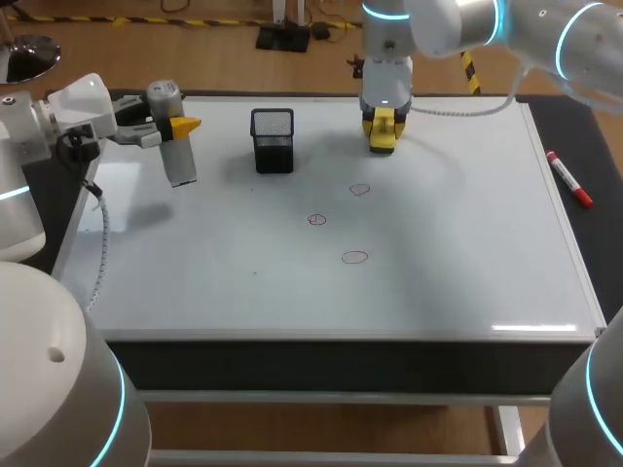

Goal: Pick up the inspection probe, press it on each red-marked spot on the whiteboard one by one, put down the probe, pick up the eraser, and wipe off all the red marks.

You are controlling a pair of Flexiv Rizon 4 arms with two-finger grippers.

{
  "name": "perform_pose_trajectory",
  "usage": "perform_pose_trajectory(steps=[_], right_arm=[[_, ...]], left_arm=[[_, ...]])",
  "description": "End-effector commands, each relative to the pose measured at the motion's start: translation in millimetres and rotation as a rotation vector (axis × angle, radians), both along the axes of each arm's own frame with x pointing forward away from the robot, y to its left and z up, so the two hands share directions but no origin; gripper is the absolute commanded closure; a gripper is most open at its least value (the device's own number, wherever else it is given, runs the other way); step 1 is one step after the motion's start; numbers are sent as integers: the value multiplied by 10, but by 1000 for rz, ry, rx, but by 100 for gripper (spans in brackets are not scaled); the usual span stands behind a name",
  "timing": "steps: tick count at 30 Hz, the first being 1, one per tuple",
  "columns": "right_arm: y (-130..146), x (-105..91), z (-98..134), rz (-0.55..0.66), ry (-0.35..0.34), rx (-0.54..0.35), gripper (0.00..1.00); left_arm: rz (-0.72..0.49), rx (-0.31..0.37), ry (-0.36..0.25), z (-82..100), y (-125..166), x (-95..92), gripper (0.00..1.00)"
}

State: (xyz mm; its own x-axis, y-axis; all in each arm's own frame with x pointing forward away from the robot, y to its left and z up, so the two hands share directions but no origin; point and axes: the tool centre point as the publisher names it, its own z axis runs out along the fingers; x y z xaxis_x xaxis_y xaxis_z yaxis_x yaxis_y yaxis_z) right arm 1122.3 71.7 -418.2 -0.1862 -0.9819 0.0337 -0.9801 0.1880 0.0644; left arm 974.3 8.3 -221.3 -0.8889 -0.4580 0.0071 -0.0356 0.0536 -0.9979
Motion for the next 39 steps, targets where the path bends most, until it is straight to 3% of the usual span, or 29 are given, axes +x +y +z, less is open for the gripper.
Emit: perform_pose_trajectory(steps=[1, 8, 16, 29, 39], right_arm=[[-90, -41, 217, -11, -21, 7, 100], [-348, 10, 385, -73, -41, 7, 100], [-893, 32, 502, -207, -43, 9, 100], [-1643, -193, 470, -365, -19, -16, 100], [-1820, -323, 481, -407, -11, -4, 100]], left_arm=[[0, -2, -3, -3, -4, 2, 100], [0, -2, -3, -3, -4, 2, 100], [0, -2, -3, -3, -4, 2, 100], [0, -2, -3, -3, -4, 2, 100], [0, -2, -3, -3, -4, 2, 100]])
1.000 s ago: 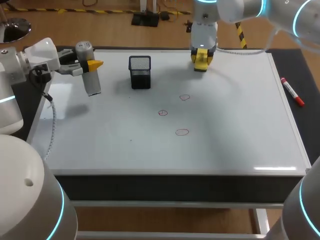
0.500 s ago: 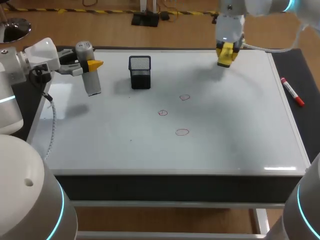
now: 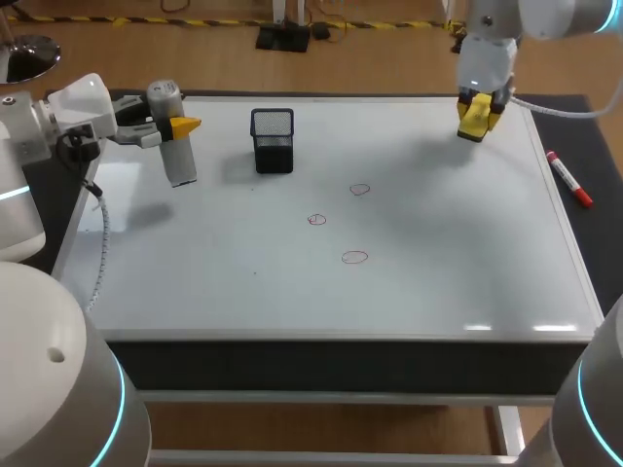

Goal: Pick up the inspection probe, press it on each red-marked spot on the whiteboard one by one, put down the probe, pick up the eraser, and wipe off all the red marks.

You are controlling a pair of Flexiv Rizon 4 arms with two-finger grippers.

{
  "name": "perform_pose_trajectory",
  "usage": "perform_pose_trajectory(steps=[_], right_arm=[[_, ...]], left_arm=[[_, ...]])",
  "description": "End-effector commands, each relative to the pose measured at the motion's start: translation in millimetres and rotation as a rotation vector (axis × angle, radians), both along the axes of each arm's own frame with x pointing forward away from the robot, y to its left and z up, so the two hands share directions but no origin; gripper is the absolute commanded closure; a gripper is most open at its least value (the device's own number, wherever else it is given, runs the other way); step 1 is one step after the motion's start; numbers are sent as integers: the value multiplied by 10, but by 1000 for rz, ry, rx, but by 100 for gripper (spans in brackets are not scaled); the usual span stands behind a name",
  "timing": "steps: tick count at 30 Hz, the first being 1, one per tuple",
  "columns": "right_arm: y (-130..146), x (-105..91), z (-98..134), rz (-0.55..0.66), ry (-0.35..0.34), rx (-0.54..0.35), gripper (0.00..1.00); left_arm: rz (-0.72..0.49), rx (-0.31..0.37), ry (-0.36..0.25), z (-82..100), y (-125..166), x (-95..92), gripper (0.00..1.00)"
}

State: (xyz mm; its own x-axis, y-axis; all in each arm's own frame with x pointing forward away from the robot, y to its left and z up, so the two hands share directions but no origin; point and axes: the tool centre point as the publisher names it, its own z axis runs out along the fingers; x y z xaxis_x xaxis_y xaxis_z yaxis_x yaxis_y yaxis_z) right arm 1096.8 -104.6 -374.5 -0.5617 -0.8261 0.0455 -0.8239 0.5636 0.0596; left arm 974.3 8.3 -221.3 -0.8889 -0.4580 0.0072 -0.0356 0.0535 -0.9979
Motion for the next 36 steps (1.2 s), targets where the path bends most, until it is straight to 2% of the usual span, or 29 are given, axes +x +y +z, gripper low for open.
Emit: perform_pose_trajectory(steps=[1, 17, 22, 24, 28, 36], right_arm=[[-57, -67, 44, 3, -12, 7, 100], [-57, -67, 44, 3, -12, 7, 100], [-57, -67, 44, 3, -12, 7, 100], [-57, -67, 44, 3, -12, 7, 100], [-57, -67, 44, 3, -12, 7, 100], [-57, -67, 44, 3, -12, 7, 100]], left_arm=[[0, -2, -3, -2, -3, 2, 100], [0, -2, -3, -2, -3, 2, 100], [-73, -10, -35, 47, -437, -67, 100], [-105, -2, -28, 50, -617, -105, 100], [-167, -30, -59, 67, -963, -206, 100], [-312, -57, -55, 22, -1670, -367, 100]])
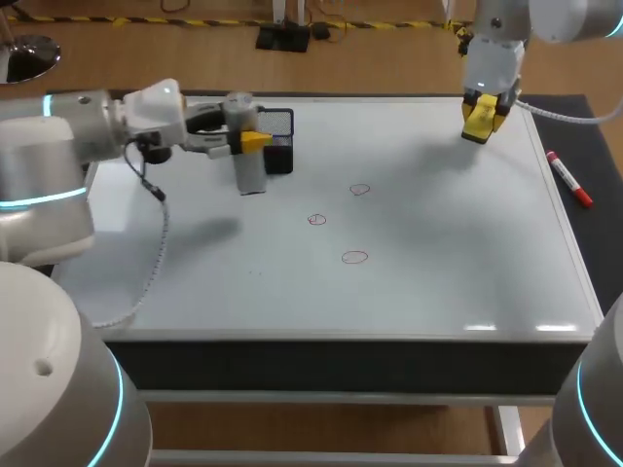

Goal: Pick up the inspection probe, press it on each red-marked spot on the whiteboard one by one, put down the probe, pick up the eraser, and wipe off all the red marks.

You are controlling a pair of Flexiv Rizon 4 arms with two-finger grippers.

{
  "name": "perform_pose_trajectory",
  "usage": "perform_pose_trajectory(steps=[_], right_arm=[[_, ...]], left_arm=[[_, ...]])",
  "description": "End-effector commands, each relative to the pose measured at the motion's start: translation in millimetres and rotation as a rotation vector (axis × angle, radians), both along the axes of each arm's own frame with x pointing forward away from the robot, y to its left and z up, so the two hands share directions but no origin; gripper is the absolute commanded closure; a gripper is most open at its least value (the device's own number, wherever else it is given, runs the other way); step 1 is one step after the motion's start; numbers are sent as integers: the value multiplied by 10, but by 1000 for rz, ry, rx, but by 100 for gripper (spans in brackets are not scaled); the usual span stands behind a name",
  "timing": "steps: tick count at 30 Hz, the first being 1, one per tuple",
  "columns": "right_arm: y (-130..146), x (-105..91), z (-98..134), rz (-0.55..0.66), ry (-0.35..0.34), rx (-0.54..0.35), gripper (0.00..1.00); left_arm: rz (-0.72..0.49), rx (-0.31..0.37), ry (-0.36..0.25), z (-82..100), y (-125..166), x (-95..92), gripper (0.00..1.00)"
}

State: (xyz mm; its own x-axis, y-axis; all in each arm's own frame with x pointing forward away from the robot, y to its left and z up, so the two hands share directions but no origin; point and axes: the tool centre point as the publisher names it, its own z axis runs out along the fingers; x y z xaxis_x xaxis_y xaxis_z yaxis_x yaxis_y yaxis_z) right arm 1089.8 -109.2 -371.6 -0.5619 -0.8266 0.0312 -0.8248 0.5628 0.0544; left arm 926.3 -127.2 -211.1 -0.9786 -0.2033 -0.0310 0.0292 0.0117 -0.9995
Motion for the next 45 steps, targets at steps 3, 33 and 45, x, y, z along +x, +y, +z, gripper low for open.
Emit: perform_pose_trajectory(steps=[3, 33, 45], right_arm=[[-10, 2, 14, 2, 0, -2, 100], [-10, 2, 14, 2, 0, -2, 100], [-10, 2, 14, 2, 0, -2, 100]], left_arm=[[-81, -16, 10, -97, -503, 66, 100], [-196, -60, 52, -577, -920, -124, 100], [-217, -52, 61, -677, -981, -98, 100]])
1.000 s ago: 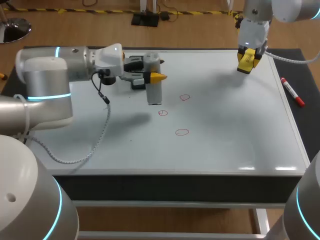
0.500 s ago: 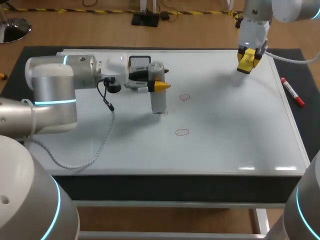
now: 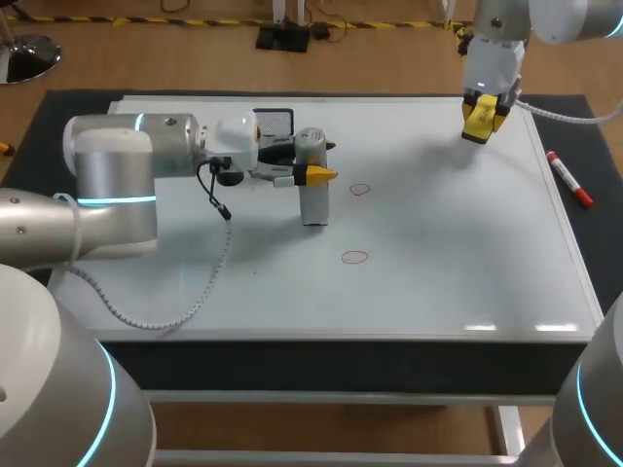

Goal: Pick up the inspection probe, press it on each red-marked spot on the whiteboard one by one, put down the probe, pick up the eraser, and wipe off all the red marks.

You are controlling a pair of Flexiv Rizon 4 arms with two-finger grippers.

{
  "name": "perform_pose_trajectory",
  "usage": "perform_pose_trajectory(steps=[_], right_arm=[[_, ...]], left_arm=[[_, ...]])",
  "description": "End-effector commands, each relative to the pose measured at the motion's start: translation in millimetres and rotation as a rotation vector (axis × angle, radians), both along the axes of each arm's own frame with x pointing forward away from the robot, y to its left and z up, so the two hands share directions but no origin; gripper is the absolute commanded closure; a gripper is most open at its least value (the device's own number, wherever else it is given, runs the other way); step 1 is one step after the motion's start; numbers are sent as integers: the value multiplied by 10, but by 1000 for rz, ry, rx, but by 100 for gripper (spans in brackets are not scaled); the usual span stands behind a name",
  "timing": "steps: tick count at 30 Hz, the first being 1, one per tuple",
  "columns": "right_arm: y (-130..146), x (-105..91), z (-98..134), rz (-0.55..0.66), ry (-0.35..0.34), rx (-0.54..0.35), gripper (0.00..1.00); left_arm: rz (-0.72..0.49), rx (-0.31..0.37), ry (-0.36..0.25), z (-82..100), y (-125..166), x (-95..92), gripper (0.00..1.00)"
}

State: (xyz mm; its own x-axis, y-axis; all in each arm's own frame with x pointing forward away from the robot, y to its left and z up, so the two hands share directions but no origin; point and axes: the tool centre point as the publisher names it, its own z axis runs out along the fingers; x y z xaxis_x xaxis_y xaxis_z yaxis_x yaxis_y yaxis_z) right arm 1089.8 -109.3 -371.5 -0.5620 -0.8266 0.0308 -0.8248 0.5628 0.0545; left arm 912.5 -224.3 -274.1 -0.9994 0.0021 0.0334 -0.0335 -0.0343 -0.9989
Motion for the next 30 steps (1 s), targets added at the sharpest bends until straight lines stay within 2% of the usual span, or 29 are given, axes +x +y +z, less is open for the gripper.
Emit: perform_pose_trajectory(steps=[1, 11, 30], right_arm=[[-10, 2, 14, 2, 0, -3, 100], [-10, 2, 14, 2, 0, -3, 100], [-10, 2, 14, 2, 0, -3, 100]], left_arm=[[-13, -3, 1, -55, -13, 44, 100], [-19, -3, 11, -108, -25, 32, 100], [-18, -2, 9, -100, -15, 12, 100]])
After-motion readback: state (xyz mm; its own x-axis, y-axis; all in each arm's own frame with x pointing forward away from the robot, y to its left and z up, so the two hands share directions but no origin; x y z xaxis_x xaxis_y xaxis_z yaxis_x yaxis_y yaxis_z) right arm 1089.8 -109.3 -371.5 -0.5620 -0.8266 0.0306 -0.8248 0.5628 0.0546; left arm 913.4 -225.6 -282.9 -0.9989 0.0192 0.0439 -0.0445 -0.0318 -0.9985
